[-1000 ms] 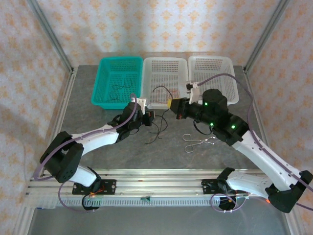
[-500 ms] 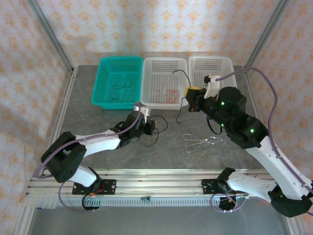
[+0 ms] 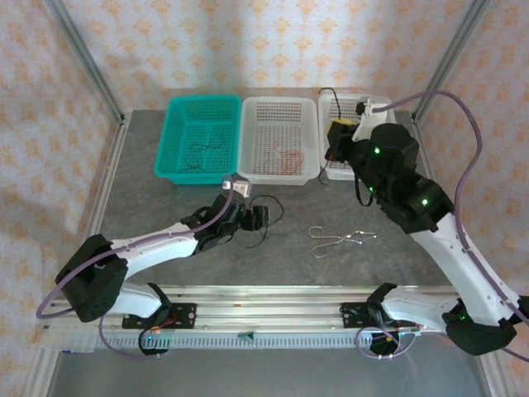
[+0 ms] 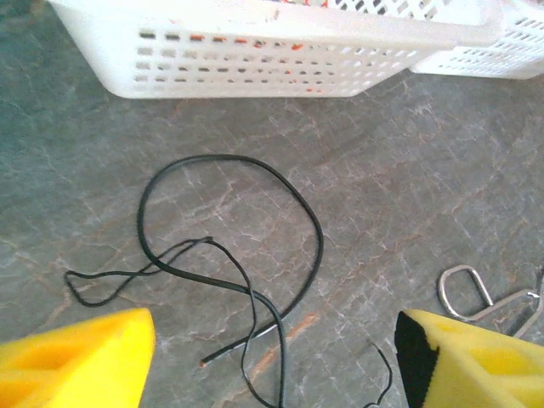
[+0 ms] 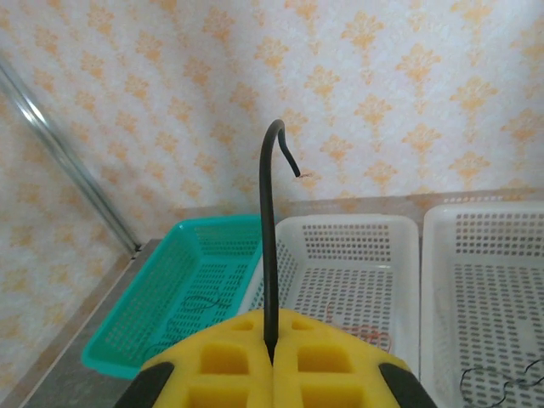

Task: Untangle the cables

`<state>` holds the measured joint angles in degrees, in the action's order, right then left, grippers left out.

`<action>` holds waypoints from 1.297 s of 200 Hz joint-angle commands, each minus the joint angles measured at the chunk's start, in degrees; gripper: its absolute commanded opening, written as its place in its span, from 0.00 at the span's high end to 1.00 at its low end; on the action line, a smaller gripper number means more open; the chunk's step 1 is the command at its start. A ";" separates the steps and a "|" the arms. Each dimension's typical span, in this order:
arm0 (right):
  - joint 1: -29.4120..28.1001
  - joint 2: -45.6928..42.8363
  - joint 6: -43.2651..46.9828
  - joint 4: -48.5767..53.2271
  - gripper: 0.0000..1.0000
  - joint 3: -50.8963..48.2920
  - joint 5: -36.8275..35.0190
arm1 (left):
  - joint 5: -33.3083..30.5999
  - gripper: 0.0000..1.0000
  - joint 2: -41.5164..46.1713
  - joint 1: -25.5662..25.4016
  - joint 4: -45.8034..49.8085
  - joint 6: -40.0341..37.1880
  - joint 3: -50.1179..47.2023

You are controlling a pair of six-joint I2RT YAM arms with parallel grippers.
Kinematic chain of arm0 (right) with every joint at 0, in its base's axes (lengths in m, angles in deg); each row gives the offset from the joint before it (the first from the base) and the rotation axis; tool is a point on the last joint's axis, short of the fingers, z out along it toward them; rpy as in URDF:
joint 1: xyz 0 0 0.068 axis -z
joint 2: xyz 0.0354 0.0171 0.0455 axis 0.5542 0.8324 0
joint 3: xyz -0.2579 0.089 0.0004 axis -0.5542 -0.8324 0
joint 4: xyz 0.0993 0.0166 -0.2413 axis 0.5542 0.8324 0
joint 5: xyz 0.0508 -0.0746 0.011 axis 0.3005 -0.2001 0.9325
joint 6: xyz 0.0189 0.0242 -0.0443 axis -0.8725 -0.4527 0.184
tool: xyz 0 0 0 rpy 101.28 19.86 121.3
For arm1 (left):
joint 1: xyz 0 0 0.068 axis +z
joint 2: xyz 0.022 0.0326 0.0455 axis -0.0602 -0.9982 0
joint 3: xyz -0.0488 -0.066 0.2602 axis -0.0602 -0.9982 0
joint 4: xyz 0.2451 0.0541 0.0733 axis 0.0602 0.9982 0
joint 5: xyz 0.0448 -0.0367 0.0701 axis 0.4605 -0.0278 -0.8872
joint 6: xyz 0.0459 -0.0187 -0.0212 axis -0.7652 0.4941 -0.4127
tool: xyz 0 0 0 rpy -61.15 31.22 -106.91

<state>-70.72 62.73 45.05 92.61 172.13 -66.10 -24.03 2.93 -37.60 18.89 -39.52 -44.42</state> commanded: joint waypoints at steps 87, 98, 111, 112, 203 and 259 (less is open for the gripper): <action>18.61 12.75 5.66 -3.84 1.00 12.61 8.03 | -6.86 0.07 9.09 -0.62 12.01 -3.22 5.97; 20.78 15.10 5.89 -4.30 1.00 14.15 8.98 | -6.84 0.07 9.39 -0.61 12.62 -3.47 6.41; 23.06 18.13 6.45 -4.99 1.00 15.64 8.99 | -7.00 0.07 9.30 -0.60 13.39 -3.66 6.96; 23.25 18.34 6.51 -5.07 1.00 15.71 8.97 | -7.05 0.07 9.30 -0.60 13.47 -3.66 6.99; 35.92 39.28 -2.90 -7.62 1.00 21.81 26.18 | -7.18 0.07 9.02 -0.62 14.68 -2.01 7.17; 36.87 46.07 -2.41 -2.48 1.00 18.83 23.15 | -7.18 0.07 7.44 -0.69 15.64 -2.25 7.99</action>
<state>-34.56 105.97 42.78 86.99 190.73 -41.75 -30.07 11.41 -37.82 32.29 -41.71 -38.58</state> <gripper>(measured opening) 0.048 0.926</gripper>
